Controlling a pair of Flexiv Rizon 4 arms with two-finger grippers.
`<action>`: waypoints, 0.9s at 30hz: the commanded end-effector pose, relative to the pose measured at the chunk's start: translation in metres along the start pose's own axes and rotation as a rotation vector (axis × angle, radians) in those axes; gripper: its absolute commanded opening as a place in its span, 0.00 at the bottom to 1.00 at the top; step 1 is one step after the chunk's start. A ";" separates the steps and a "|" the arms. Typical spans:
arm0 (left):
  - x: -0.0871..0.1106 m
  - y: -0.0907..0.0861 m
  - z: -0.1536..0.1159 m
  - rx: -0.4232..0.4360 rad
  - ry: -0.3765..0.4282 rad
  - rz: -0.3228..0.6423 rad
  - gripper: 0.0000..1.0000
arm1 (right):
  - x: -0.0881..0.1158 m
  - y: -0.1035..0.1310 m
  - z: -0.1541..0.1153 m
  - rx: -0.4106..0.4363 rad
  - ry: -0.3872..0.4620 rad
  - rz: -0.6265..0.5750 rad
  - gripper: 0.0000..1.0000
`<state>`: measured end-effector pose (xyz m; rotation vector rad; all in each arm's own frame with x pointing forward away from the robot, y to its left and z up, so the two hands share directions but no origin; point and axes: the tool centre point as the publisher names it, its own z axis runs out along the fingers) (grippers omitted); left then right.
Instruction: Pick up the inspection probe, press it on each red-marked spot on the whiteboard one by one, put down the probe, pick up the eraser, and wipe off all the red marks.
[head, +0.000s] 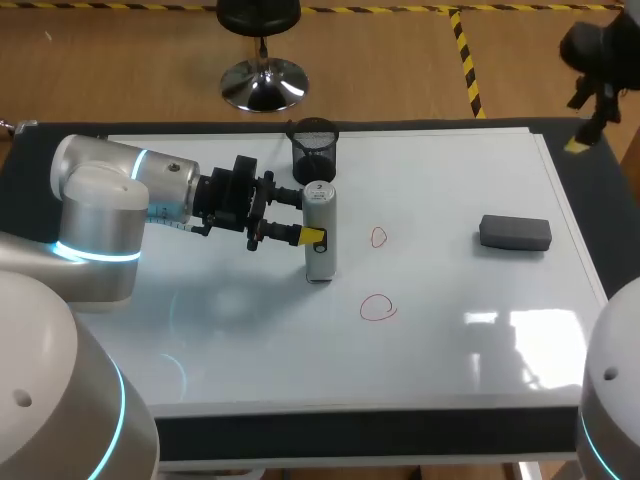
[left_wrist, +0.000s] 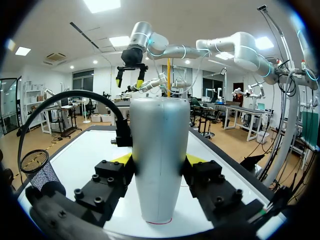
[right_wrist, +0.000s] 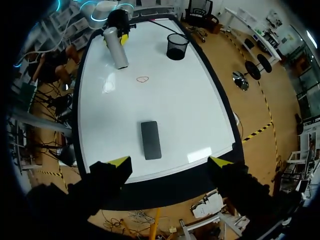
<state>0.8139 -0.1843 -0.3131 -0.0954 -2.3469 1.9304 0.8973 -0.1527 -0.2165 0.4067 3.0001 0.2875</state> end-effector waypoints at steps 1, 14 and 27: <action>0.001 0.009 0.002 -0.001 -0.001 0.000 0.00 | 0.013 0.001 0.011 0.005 -0.033 -0.005 1.00; 0.001 0.009 0.002 -0.001 -0.001 0.000 0.00 | 0.035 -0.001 0.058 0.055 -0.024 -0.014 1.00; 0.001 0.009 0.002 -0.001 -0.001 0.000 0.00 | 0.042 -0.003 0.098 0.073 0.003 -0.065 1.00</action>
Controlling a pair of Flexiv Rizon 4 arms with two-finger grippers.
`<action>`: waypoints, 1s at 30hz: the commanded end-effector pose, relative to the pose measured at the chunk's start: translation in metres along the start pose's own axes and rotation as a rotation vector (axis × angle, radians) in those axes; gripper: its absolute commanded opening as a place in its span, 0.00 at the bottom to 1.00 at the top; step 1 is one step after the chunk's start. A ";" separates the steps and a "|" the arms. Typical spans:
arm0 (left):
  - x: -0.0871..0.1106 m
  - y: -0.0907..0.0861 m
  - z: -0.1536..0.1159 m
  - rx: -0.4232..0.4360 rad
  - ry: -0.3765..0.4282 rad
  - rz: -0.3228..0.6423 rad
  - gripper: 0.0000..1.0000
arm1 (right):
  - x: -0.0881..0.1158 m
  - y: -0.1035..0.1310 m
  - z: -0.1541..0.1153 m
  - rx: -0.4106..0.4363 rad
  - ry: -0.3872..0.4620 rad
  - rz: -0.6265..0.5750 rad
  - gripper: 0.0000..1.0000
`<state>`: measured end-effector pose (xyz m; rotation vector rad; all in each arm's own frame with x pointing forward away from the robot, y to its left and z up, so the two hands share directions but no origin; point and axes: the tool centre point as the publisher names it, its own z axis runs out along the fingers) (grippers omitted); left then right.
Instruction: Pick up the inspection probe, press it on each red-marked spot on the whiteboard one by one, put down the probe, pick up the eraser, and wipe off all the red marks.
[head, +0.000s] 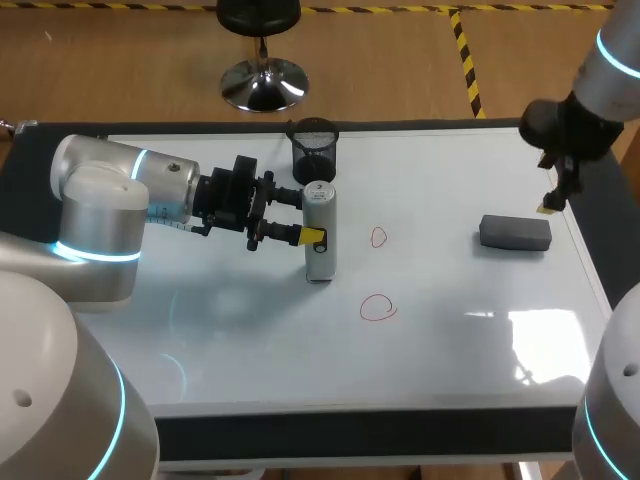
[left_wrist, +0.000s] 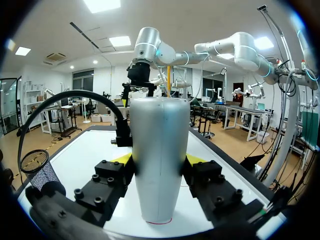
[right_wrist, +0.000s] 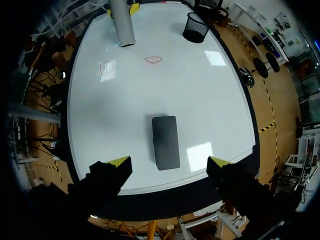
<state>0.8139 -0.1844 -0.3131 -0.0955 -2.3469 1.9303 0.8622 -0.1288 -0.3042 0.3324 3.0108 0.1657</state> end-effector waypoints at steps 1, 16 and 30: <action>0.001 0.009 0.002 -0.001 -0.001 0.000 0.00 | -0.005 0.002 0.015 -0.005 0.018 -0.011 1.00; 0.001 0.009 0.002 -0.001 -0.001 0.000 0.00 | -0.012 0.012 0.051 -0.017 0.026 -0.038 1.00; 0.001 0.009 0.002 -0.001 -0.001 0.000 0.00 | -0.017 0.005 0.087 -0.004 0.057 -0.026 1.00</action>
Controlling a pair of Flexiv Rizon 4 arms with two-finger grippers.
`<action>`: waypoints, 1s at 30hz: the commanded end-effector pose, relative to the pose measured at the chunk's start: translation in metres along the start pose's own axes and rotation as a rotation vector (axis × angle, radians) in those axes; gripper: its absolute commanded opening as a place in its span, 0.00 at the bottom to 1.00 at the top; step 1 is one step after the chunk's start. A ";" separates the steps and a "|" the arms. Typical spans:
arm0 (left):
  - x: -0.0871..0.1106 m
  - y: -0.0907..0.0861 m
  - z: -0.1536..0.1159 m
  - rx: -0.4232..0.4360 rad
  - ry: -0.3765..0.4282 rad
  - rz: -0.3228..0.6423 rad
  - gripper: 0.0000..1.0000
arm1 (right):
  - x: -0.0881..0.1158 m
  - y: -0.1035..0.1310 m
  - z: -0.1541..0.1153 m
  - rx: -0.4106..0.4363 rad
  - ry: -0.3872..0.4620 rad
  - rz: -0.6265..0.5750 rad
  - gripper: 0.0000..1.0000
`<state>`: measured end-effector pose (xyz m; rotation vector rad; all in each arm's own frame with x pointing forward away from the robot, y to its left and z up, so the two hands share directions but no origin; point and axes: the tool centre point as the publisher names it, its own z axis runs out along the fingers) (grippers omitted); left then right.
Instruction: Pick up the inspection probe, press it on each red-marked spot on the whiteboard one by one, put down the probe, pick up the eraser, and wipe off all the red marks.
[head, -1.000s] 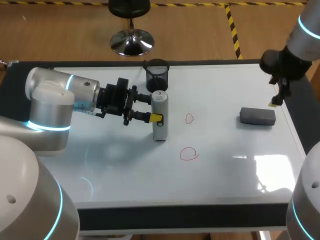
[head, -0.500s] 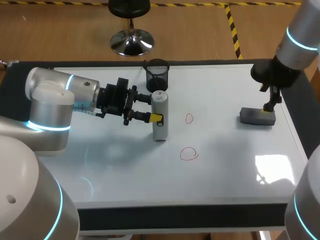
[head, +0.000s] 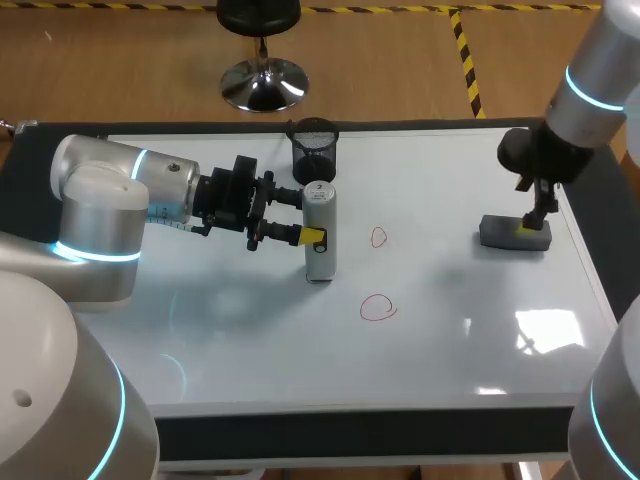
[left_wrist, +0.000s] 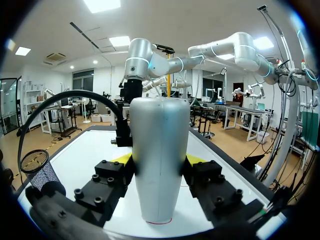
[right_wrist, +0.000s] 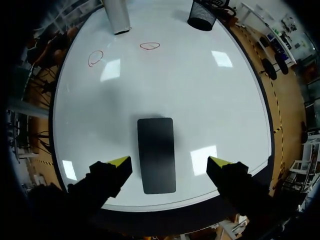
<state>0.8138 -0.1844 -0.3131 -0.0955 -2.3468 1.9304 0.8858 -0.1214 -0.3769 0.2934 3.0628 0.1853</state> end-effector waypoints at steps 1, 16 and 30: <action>0.001 0.009 0.002 -0.001 -0.001 0.000 0.00 | -0.003 0.001 0.013 0.002 0.008 0.000 1.00; 0.001 0.009 0.002 -0.001 -0.001 0.000 0.00 | 0.015 -0.007 0.028 0.013 0.011 0.008 1.00; 0.001 0.009 0.002 -0.001 -0.001 0.000 0.00 | 0.023 0.000 0.038 0.031 0.019 -0.010 1.00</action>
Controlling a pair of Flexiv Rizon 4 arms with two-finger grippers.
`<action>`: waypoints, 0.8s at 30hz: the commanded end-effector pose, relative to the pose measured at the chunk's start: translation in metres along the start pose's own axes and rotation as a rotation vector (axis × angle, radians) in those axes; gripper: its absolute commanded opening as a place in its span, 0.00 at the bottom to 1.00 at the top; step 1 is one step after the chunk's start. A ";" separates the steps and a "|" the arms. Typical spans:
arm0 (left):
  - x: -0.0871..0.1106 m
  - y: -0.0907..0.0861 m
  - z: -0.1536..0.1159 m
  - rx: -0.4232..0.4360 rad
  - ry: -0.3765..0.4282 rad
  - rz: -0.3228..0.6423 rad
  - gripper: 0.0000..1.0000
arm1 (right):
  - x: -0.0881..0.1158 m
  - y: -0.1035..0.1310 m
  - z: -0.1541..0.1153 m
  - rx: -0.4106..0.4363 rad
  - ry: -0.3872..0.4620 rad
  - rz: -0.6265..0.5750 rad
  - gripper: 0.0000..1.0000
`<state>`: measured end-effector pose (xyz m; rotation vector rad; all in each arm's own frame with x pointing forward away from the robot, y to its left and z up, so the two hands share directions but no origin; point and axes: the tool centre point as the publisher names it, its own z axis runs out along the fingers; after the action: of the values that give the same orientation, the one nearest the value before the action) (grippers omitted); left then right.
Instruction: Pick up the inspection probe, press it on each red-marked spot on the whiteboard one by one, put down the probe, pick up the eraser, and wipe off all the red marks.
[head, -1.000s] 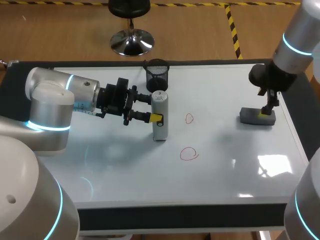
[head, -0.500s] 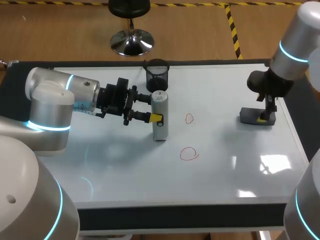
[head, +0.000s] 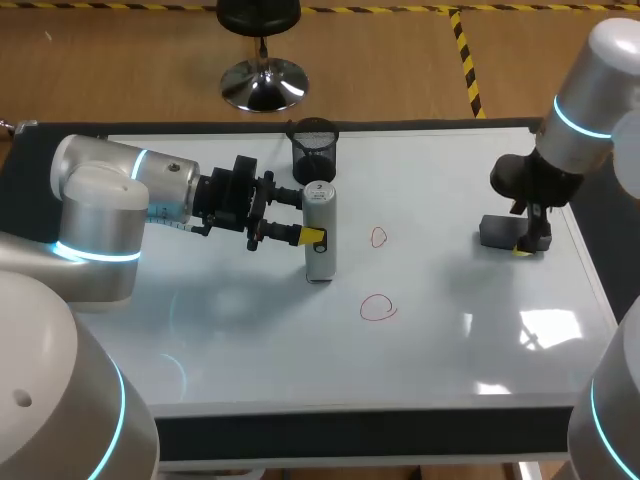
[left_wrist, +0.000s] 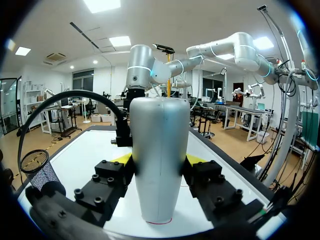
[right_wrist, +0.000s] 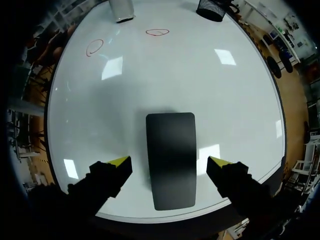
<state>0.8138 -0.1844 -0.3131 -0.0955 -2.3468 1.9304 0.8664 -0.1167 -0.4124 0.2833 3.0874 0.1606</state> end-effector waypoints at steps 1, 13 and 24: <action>0.001 0.009 0.002 -0.001 -0.001 0.000 0.00 | 0.002 0.004 0.004 0.013 -0.002 -0.003 1.00; 0.001 0.009 0.002 -0.001 -0.001 0.000 0.00 | 0.004 0.011 0.008 0.055 -0.022 -0.004 0.00; 0.001 0.009 0.002 -0.001 -0.001 0.000 0.00 | 0.007 0.014 -0.006 0.070 -0.030 0.050 0.00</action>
<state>0.8139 -0.1843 -0.3131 -0.0954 -2.3469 1.9303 0.8622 -0.1009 -0.4078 0.3633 3.0616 0.0506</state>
